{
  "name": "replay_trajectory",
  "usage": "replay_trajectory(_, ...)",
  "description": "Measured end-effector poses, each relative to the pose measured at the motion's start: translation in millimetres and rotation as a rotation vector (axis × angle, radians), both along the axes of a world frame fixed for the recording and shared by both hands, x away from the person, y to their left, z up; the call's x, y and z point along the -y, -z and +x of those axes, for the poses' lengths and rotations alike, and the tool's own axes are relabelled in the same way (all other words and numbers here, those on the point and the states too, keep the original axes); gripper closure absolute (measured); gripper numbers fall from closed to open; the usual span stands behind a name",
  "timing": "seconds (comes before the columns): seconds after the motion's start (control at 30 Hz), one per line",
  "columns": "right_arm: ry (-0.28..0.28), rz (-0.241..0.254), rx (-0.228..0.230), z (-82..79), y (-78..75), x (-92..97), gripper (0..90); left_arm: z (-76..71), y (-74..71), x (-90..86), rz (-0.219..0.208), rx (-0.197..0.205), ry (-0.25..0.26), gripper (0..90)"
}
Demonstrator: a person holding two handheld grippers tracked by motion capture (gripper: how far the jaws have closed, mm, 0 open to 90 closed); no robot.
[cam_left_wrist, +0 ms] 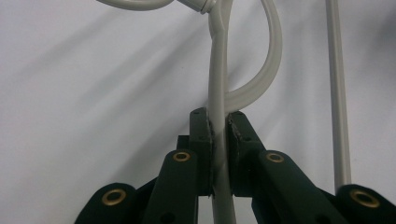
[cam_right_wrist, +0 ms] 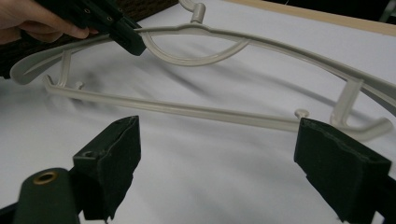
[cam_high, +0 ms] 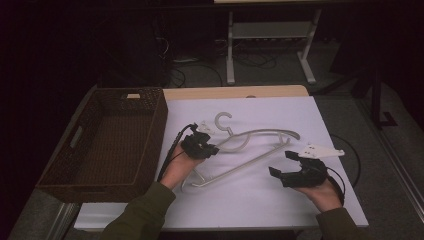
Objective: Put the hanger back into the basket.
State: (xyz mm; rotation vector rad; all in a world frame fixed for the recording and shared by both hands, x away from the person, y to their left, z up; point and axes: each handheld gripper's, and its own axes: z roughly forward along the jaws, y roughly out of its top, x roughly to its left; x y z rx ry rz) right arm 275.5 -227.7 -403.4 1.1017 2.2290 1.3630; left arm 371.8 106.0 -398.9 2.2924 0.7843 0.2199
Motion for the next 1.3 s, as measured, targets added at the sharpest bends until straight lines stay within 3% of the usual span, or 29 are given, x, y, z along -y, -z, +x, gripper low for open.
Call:
replay_trajectory(0.23,0.036,0.02,0.016,-8.0,1.4,12.9,9.5,-1.2,-20.7,-3.8,0.0,0.009,-0.032,82.6)
replay_trajectory(0.6,0.055,0.028,0.034,-17.1,5.3,22.4,7.6,-6.1,-70.4,-18.1,-0.008,0.045,-0.064,82.6)
replay_trajectory(0.97,0.05,0.028,0.039,-16.9,5.6,21.6,6.7,-8.3,-97.3,-35.8,-0.005,0.078,-0.082,82.6)
replay_trajectory(1.3,0.053,0.028,0.029,-16.7,6.7,22.0,6.7,-6.8,-119.3,-65.5,0.002,0.104,-0.129,82.6)
